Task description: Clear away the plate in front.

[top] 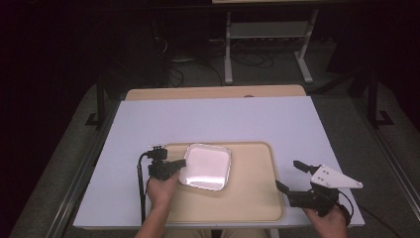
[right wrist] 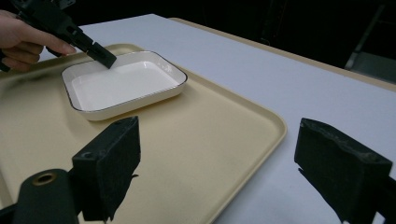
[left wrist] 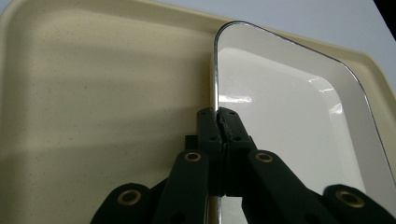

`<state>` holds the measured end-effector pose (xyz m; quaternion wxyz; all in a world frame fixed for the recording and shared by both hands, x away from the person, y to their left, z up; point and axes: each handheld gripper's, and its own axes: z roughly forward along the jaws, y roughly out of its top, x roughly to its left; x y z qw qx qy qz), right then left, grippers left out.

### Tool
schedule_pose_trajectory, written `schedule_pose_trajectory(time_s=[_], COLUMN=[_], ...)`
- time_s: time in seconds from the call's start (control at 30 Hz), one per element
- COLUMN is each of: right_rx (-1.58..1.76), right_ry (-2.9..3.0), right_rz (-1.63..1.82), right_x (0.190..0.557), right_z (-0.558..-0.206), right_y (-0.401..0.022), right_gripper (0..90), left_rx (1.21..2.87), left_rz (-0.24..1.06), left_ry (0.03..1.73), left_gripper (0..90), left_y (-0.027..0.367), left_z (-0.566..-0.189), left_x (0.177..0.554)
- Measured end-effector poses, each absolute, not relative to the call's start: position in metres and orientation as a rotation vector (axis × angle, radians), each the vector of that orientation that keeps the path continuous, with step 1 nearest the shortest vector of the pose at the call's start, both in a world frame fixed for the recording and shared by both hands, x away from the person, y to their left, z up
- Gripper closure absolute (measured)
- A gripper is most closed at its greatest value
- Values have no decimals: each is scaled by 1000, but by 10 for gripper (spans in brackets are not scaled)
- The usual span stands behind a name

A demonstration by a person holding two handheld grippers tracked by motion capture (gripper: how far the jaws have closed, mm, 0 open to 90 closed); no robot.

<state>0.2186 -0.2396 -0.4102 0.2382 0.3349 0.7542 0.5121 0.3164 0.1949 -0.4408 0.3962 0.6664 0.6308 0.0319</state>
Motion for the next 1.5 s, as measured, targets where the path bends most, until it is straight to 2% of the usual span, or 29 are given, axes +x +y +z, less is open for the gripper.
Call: schedule_pose_trajectory(time_s=[0.83, 1.5], right_rx=[916, 899], right_ry=[2072, 2088], right_rz=[1396, 1400], right_x=[218, 220], right_z=[-411, -411], right_y=[-238, -236], right_gripper=[136, 136], left_rx=[1714, 1679], left_rz=[125, 96], left_ry=[1619, 1607], left_gripper=[888, 848], left_y=[194, 192], left_z=[-442, -443], left_x=[300, 281])
